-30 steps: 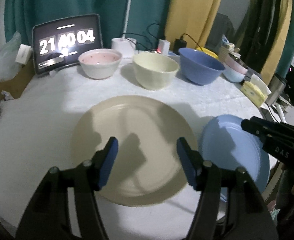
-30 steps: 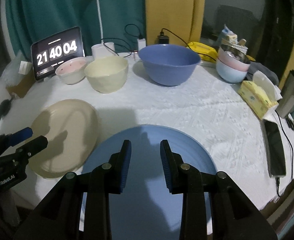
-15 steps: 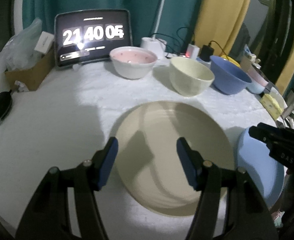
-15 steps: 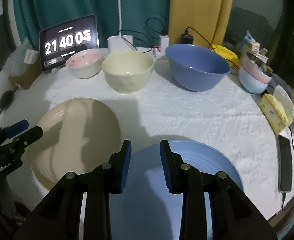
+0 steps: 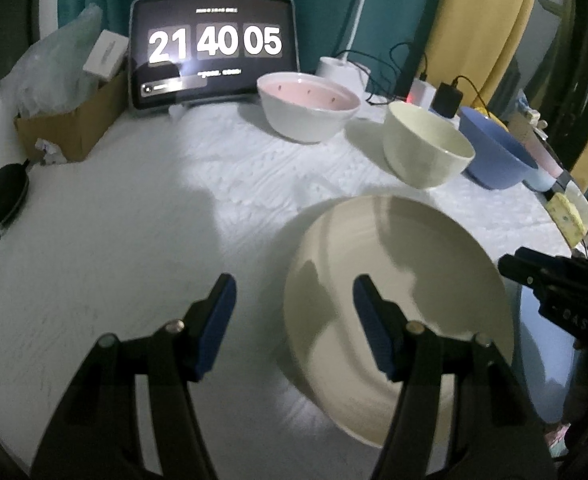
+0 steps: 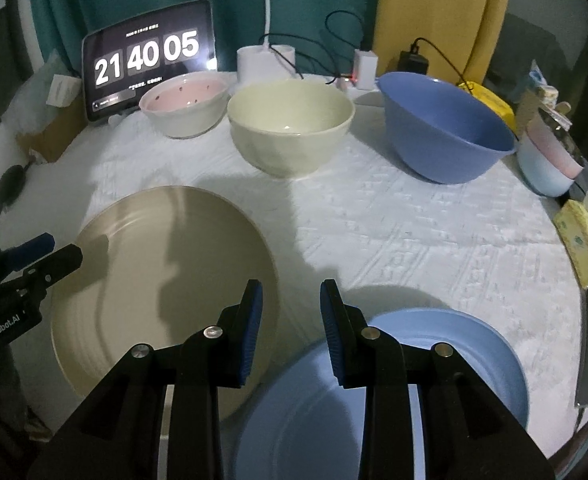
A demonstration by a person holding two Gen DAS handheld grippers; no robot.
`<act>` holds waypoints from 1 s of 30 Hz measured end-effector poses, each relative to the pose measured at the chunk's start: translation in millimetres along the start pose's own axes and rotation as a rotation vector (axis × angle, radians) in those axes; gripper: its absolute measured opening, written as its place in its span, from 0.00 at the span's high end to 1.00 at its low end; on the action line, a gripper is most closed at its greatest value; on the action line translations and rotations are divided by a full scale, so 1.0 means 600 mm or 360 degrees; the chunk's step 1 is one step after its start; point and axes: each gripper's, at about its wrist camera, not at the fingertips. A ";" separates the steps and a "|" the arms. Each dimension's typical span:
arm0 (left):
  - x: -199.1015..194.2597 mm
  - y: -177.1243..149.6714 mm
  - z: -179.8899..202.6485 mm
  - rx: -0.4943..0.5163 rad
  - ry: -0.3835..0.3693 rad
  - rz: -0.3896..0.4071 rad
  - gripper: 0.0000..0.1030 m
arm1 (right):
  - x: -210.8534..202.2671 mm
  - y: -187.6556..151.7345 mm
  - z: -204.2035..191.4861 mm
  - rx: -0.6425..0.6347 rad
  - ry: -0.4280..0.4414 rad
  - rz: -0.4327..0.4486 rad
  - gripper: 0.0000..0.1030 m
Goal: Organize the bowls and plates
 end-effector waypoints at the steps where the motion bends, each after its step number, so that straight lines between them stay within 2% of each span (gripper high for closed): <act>1: 0.002 -0.001 -0.001 -0.0001 -0.0002 -0.0007 0.39 | 0.004 0.001 -0.002 -0.0003 0.0005 -0.0006 0.69; 15: 0.038 -0.007 -0.006 0.0013 -0.0021 -0.0112 0.39 | 0.047 0.009 -0.015 -0.0015 0.0069 -0.0084 0.69; 26: 0.041 -0.013 0.004 0.0104 0.0036 -0.0082 0.40 | 0.072 0.004 -0.018 -0.0021 0.0120 -0.0136 0.69; 28: 0.041 -0.014 0.005 0.0106 0.0041 -0.0077 0.44 | 0.072 0.004 -0.018 -0.0023 0.0121 -0.0133 0.69; 30: 0.041 -0.015 0.007 0.0110 0.0049 -0.0071 0.53 | 0.071 0.003 -0.018 -0.0025 0.0118 -0.0129 0.71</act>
Point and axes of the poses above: each gripper's, at about its wrist camera, not at the fingertips, and x roughly the way its jaws point, z to its right, y to its top, and after that the axes turned 3 degrees about -z, right-handed
